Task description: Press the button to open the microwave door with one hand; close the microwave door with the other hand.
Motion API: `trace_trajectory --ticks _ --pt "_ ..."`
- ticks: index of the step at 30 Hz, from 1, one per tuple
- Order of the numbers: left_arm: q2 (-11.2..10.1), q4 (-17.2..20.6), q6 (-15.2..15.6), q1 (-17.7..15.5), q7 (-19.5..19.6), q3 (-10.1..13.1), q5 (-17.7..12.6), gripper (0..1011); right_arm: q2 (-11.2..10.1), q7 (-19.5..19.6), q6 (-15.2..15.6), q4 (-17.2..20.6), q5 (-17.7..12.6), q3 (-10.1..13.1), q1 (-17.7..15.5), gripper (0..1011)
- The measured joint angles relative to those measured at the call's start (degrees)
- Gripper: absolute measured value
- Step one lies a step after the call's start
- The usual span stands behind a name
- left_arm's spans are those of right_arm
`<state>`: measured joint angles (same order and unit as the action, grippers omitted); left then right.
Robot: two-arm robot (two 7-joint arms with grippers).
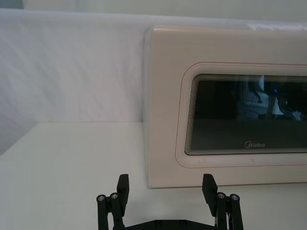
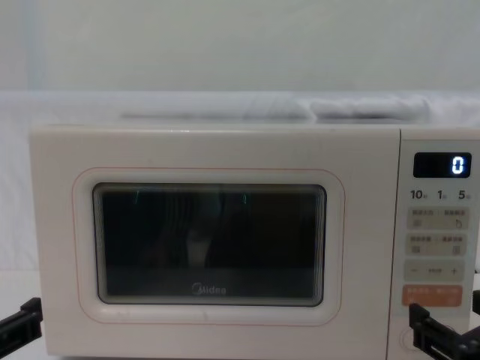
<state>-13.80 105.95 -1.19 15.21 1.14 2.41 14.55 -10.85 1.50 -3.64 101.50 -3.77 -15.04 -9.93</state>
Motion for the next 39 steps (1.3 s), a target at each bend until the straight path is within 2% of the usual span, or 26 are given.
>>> trace_trajectory --ticks 2,5,6,9,17,18,24,25,39 --pt "0.0 0.0 0.0 0.0 0.0 0.0 0.0 1001 0.0 0.0 0.0 0.0 0.0 0.0 0.0 768" --pt "0.0 0.0 0.0 0.0 0.0 0.0 0.0 1001 0.0 0.0 0.0 0.0 0.0 0.0 0.0 632" --pt "0.0 0.0 0.0 0.0 0.0 0.0 0.0 1001 0.0 0.0 0.0 0.0 0.0 0.0 0.0 632" --pt "0.0 0.0 0.0 0.0 0.0 0.0 0.0 1001 0.0 0.0 0.0 0.0 0.0 0.0 0.0 508" --pt "0.0 0.0 0.0 0.0 0.0 0.0 0.0 1001 0.0 0.0 0.0 0.0 0.0 0.0 0.0 282" --pt "0.0 0.0 0.0 0.0 0.0 0.0 0.0 1001 0.0 0.0 0.0 0.0 0.0 0.0 0.0 222" --pt "0.0 0.0 0.0 0.0 0.0 0.0 0.0 1001 0.0 0.0 0.0 0.0 0.0 0.0 0.0 73" --pt "0.0 0.0 0.0 0.0 0.0 0.0 0.0 1001 0.0 0.0 0.0 0.0 0.0 0.0 0.0 17" --pt "0.0 0.0 0.0 0.0 0.0 0.0 0.0 1001 0.0 -0.01 0.0 0.0 0.0 0.0 0.0 0"
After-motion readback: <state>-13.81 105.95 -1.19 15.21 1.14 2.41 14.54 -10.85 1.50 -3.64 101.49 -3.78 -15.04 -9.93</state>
